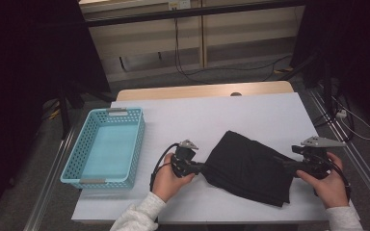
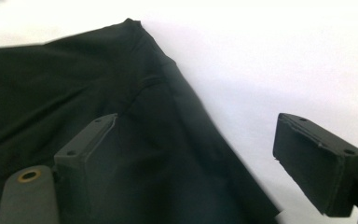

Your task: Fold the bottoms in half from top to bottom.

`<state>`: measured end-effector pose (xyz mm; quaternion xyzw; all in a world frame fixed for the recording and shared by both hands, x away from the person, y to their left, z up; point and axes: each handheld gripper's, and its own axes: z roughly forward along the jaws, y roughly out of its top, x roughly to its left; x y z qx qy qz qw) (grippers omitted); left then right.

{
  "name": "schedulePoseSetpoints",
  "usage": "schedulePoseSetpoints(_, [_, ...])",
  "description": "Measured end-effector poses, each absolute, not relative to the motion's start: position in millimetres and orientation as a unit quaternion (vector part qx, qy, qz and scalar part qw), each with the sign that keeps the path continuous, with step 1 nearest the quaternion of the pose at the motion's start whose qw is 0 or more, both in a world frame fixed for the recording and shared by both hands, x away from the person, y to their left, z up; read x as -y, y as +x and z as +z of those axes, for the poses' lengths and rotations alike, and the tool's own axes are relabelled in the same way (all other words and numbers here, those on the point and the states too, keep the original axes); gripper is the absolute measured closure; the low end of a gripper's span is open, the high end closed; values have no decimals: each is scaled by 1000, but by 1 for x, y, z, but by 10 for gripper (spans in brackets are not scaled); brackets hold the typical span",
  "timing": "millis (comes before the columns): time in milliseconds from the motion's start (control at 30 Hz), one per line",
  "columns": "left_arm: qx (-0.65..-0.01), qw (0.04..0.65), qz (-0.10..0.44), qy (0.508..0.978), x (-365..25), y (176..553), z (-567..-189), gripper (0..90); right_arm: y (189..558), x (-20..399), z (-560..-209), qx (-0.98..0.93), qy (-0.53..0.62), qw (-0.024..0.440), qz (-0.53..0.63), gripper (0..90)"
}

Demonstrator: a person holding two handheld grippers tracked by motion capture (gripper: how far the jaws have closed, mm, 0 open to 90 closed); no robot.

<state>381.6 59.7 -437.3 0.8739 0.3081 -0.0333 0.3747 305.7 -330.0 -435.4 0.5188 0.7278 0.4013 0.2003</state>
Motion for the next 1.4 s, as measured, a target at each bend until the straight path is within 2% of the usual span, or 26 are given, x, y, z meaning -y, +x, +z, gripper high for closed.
schedulePoseSetpoints(200, [-336, 377, -13, 863, -85, 409, -437, 830, 303, 317, -445, -729, 536, 187, 383, 150])
schedulePoseSetpoints(433, [-342, 378, -5, 860, -93, 412, -435, 828, 300, 279, -457, -739, 533, 177, 372, 151])
schedulePoseSetpoints(633, [-337, 375, 0, 864, -93, 411, -435, 828, 297, 269, -459, -752, 524, 170, 362, 160])
schedulePoseSetpoints(733, [-337, 374, -2, 864, -93, 411, -435, 828, 293, 273, -460, -752, 523, 178, 361, 226])
schedulePoseSetpoints(900, [-335, 373, 0, 865, -92, 411, -435, 828, 290, 269, -460, -755, 522, 176, 356, 241])
schedulePoseSetpoints(1000, [-338, 372, -1, 865, -92, 411, -435, 828, 284, 265, -459, -752, 526, 176, 358, 346])
schedulePoseSetpoints(1200, [-337, 374, -1, 864, -91, 411, -434, 828, 280, 262, -461, -743, 531, 176, 367, 454])
schedulePoseSetpoints(1400, [-338, 375, -3, 863, -91, 411, -433, 828, 279, 261, -461, -736, 540, 179, 367, 500])
